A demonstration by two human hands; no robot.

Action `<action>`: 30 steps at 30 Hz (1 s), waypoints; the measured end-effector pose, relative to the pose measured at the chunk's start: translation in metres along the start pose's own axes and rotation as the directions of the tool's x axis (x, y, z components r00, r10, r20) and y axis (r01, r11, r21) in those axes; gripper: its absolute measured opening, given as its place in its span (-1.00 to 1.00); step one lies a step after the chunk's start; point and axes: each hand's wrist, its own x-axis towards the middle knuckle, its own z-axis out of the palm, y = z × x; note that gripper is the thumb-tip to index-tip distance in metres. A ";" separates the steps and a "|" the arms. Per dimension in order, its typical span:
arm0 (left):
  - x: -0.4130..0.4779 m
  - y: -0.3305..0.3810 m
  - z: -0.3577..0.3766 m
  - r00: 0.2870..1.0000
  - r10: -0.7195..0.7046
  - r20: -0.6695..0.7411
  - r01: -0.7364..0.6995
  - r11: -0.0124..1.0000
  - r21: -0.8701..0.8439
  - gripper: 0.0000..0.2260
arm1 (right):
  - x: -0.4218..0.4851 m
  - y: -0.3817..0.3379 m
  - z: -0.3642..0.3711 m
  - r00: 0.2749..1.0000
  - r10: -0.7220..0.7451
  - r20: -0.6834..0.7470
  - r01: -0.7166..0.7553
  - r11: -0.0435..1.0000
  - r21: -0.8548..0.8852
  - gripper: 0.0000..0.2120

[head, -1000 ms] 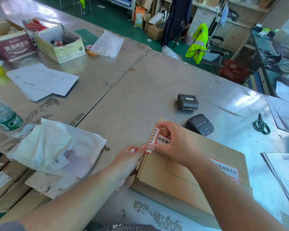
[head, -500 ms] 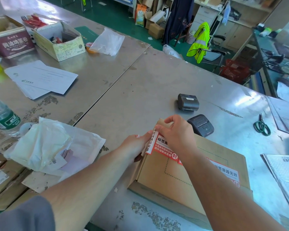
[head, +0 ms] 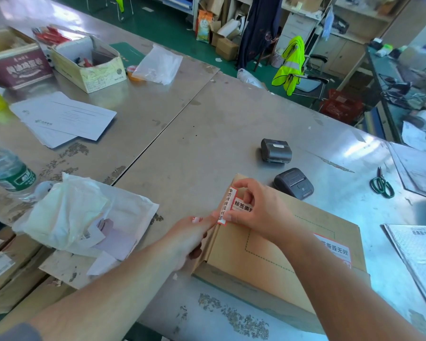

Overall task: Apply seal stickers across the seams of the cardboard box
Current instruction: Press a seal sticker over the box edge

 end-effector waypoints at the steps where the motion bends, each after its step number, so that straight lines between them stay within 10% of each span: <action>1: -0.007 -0.003 -0.003 1.000 0.002 0.017 -0.002 1.000 -0.004 -0.62 | -0.002 -0.001 0.001 1.000 -0.018 -0.004 0.018 1.000 -0.010 -0.37; 11: -0.031 -0.013 -0.026 0.999 -0.034 0.018 0.036 0.986 -0.162 -0.73 | -0.026 -0.013 -0.004 0.988 0.108 -0.106 -0.102 0.993 0.064 -0.55; 23: -0.061 0.057 0.035 0.947 0.314 -0.072 -0.322 0.920 -0.224 -0.70 | -0.094 0.020 -0.057 0.875 0.411 -0.258 -0.283 0.864 0.417 -0.83; 30: -0.050 0.049 0.087 0.781 0.565 -0.265 -0.427 0.794 0.433 -0.75 | -0.148 0.068 -0.084 0.804 0.511 -0.303 -0.241 0.747 0.620 -0.93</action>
